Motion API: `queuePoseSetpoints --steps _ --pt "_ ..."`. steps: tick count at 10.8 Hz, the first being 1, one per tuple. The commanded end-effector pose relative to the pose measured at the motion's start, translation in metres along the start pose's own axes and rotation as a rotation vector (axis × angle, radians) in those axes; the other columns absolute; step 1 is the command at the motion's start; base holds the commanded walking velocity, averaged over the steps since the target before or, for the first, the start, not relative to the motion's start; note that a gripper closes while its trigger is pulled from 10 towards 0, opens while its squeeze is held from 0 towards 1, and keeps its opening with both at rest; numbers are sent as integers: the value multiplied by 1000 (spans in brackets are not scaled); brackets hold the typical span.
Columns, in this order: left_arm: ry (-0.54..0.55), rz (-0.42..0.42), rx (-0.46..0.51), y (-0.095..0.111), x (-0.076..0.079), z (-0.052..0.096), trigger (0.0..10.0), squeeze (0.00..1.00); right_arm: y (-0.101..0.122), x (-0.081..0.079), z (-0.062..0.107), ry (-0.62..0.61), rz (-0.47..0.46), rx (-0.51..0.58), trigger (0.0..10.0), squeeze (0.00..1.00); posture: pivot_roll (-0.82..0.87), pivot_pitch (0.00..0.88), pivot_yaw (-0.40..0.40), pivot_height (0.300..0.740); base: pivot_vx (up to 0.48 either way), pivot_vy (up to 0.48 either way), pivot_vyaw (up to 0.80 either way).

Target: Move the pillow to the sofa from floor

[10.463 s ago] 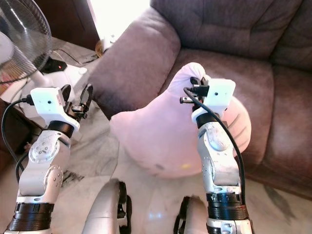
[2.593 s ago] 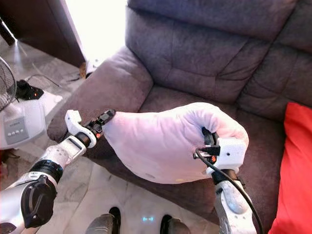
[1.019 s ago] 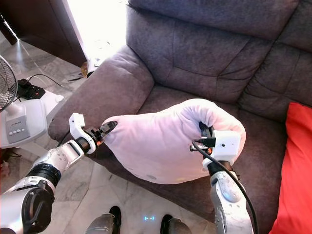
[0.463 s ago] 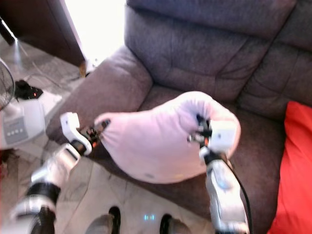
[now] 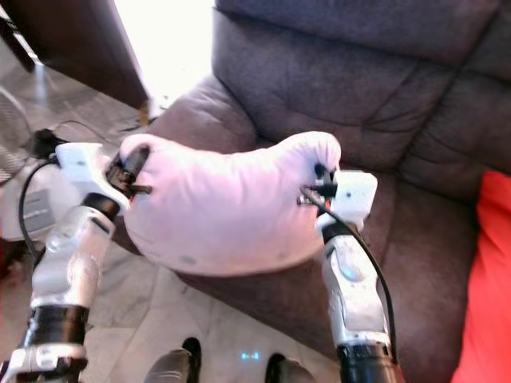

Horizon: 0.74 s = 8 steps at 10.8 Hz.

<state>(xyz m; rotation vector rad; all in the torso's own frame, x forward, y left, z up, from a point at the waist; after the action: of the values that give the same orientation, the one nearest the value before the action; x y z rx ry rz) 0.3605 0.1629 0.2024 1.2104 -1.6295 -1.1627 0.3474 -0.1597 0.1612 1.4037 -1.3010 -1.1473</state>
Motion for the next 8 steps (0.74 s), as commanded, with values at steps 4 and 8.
queuePoseSetpoints --steps 4,8 --pt "-1 -62 78 17 18 0 10000 0 -4 -6 -3 17 -10 -1 10000 0 133 123 46 740 0 0 0" --pt "20 -68 45 11 15 3 10000 0 -7 -7 -7 3 -14 -13 10000 0 142 140 32 740 0 164 0"
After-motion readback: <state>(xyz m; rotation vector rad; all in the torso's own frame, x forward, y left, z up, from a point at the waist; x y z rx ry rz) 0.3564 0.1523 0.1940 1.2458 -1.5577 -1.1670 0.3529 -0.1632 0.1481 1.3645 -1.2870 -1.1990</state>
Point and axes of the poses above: a point about 5 cm out from each wrist's last joint towards the gripper, its own z axis pointing back from the gripper into the wrist, its own y axis along the axis of the wrist's last joint, x = y × z, the point moved 3 cm from there along -z, pointing out of the wrist towards the gripper, and after that the axes turned 1 degree about -z, right-handed, at the moved point
